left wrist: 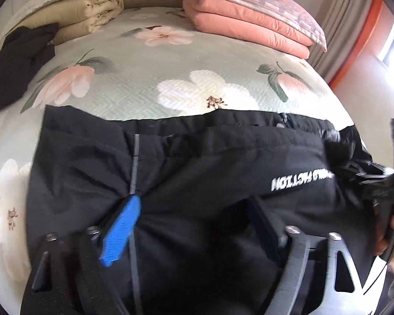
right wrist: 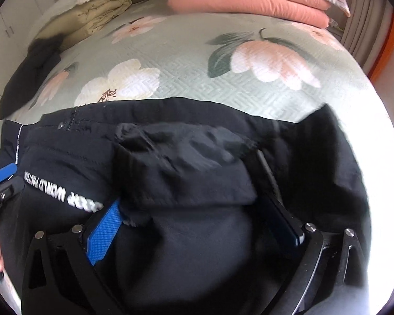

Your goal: Fold large clothes

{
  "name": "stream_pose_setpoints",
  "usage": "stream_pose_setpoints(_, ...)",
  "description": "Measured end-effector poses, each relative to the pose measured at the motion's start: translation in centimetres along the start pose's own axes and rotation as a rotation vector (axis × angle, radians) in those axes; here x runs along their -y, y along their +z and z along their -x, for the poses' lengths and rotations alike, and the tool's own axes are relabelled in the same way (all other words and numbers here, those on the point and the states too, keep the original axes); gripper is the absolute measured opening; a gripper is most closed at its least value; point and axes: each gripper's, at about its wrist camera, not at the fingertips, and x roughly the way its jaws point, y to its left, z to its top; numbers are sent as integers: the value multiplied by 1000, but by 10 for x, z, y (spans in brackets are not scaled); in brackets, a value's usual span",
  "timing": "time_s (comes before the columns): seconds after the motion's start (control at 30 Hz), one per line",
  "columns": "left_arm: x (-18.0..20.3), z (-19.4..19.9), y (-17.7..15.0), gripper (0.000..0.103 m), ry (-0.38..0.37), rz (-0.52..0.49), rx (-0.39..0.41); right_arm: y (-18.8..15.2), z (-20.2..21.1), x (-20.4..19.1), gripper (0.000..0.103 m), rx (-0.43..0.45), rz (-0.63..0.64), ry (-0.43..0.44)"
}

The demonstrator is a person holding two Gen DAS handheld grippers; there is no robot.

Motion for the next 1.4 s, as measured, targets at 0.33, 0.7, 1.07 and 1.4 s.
stream_pose_setpoints(0.33, -3, 62, -42, 78, 131, -3, 25, -45, 104, -20, 74, 131, 44, 3)
stream_pose_setpoints(0.7, -38, 33, -63, 94, 90, 142, 61, -75, 27, -34, 51, 53, 79, 8)
stream_pose_setpoints(1.07, 18, 71, -9, 91, -26, -20, 105, -2, 57, -28, 55, 108, 63, 25)
stream_pose_setpoints(1.4, 17, -25, 20, 98, -63, 28, -5, 36, -52, -11, 65, -53, -18, -10)
